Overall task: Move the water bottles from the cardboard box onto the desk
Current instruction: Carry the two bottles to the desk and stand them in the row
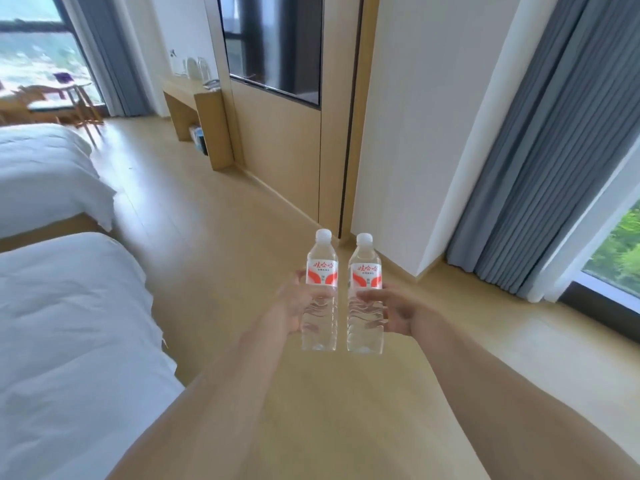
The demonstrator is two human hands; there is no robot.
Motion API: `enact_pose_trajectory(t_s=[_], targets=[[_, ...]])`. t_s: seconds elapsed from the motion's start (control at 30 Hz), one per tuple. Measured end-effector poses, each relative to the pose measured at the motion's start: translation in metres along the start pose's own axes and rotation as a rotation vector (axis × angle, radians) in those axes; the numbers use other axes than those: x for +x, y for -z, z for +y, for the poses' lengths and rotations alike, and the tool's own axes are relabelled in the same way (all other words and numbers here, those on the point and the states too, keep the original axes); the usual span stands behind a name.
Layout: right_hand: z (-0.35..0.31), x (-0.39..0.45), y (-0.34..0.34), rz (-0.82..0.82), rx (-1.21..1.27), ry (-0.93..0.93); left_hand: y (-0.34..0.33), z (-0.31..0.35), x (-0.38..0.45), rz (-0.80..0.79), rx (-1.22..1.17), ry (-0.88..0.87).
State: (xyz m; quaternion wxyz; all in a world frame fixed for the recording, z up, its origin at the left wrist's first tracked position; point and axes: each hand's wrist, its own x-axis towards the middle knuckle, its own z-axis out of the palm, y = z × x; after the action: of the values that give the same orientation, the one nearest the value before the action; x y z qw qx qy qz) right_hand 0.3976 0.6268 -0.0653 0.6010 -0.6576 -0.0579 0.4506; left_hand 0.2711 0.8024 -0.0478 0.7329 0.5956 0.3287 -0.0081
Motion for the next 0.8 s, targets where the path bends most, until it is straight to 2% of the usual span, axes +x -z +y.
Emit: enact_pose_trajectory(t_s=[0.17, 0.37, 0.5, 0.8], targets=[[-0.038, 0.081, -0.017, -0.077, -0.058, -0.007, 0.036, 0.024, 0.067, 0.062, -0.046, 0.013], [-0.097, 0.194, -0.046, -0.097, -0.130, -0.007, 0.096, 0.063, 0.174, 0.081, -0.099, 0.021], [-0.151, 0.274, -0.077, -0.088, -0.157, -0.022, 0.147, 0.111, 0.242, 0.103, -0.127, 0.028], [-0.255, 0.432, -0.144, -0.174, -0.184, -0.004, 0.249, 0.204, 0.358, 0.130, -0.197, -0.004]])
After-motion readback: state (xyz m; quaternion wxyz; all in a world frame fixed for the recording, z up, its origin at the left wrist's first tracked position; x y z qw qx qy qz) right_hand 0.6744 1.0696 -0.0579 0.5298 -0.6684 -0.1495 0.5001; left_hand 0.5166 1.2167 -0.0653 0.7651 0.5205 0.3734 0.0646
